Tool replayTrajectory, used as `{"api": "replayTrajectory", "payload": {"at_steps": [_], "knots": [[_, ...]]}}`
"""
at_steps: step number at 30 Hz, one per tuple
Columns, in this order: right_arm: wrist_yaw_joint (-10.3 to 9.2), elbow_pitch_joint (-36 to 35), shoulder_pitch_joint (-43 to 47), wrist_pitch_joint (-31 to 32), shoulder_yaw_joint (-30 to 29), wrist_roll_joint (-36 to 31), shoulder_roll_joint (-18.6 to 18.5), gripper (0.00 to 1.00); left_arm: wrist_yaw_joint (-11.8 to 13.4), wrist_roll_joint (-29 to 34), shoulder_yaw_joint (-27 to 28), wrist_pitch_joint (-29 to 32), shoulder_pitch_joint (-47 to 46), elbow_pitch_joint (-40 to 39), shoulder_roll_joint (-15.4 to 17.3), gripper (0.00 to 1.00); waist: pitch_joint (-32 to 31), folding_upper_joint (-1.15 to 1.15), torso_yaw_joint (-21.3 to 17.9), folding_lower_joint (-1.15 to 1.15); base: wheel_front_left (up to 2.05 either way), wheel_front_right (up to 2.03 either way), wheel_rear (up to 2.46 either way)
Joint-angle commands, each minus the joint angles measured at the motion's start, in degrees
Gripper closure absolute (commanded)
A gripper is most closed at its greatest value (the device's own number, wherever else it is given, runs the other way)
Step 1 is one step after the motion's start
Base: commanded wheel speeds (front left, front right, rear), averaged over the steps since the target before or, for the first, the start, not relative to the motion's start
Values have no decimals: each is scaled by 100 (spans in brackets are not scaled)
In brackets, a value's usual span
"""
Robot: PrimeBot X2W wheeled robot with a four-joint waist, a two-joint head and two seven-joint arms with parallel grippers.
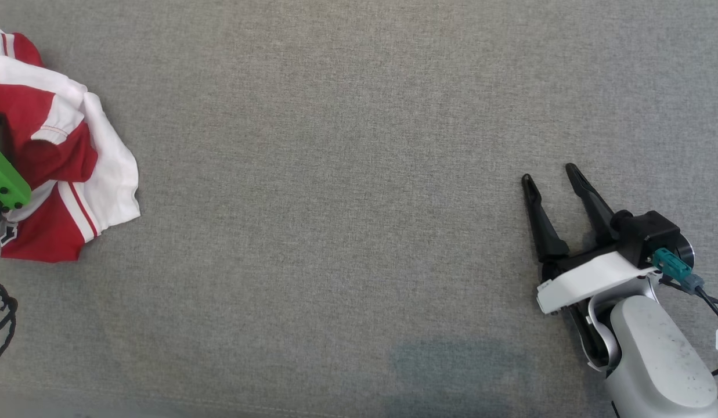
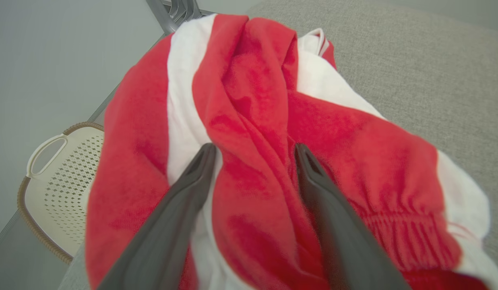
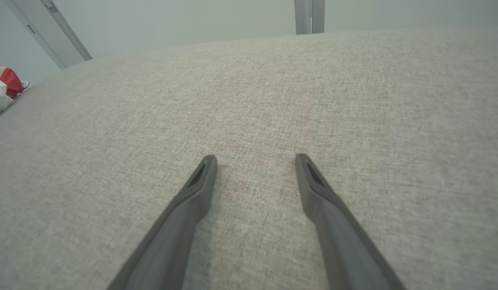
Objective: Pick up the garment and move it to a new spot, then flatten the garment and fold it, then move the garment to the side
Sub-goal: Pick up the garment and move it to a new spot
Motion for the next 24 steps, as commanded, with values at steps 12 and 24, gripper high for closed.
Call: {"api": "replayTrajectory", "payload": {"at_steps": [12,24], "knots": [[-27,519,425,98,32,143,165,0,168,341,-304,-978,-265,177,203,100,-726,0,-68,0,0,0,0],[-26,576,699,59,7,240,464,0,-49,620,-796,-1349,-580,-354,-180,100,-1656,0,-262,0,0,0,0]]}}
